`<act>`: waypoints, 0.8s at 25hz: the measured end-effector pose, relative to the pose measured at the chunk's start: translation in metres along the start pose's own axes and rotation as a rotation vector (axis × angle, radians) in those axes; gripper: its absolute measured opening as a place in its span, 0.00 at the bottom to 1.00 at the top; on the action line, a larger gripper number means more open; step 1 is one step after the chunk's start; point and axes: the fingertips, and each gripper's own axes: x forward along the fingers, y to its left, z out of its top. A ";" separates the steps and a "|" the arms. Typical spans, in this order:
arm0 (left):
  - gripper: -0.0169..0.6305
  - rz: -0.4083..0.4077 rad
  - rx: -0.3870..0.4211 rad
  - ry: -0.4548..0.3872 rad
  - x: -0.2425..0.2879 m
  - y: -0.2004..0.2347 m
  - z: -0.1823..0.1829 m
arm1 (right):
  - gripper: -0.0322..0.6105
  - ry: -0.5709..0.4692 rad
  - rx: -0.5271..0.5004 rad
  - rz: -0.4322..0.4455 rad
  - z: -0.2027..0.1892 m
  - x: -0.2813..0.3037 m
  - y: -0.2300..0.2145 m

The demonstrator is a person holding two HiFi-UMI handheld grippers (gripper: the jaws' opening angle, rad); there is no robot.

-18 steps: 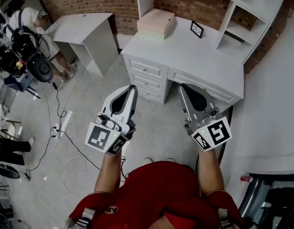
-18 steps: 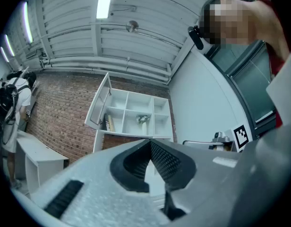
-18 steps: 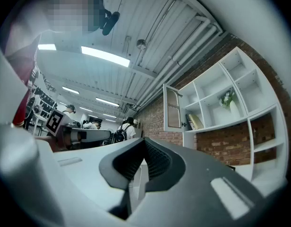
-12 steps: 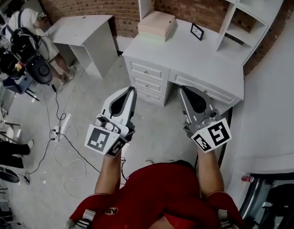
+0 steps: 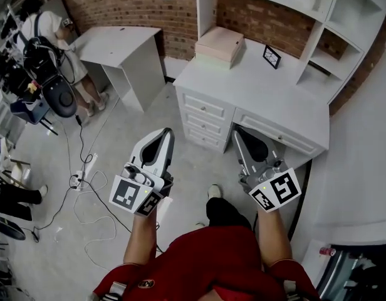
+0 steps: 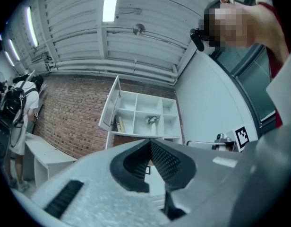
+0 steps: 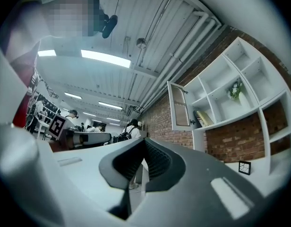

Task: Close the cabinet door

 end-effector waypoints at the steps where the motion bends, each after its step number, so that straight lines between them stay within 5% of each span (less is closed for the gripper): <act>1: 0.03 0.006 0.001 0.004 0.003 0.006 -0.003 | 0.07 -0.004 0.006 0.005 -0.003 0.005 -0.003; 7: 0.03 0.033 0.032 0.046 0.040 0.057 -0.017 | 0.07 -0.050 0.052 0.023 -0.021 0.055 -0.046; 20: 0.03 0.057 0.084 0.040 0.204 0.185 -0.032 | 0.07 -0.060 -0.001 0.062 -0.054 0.197 -0.192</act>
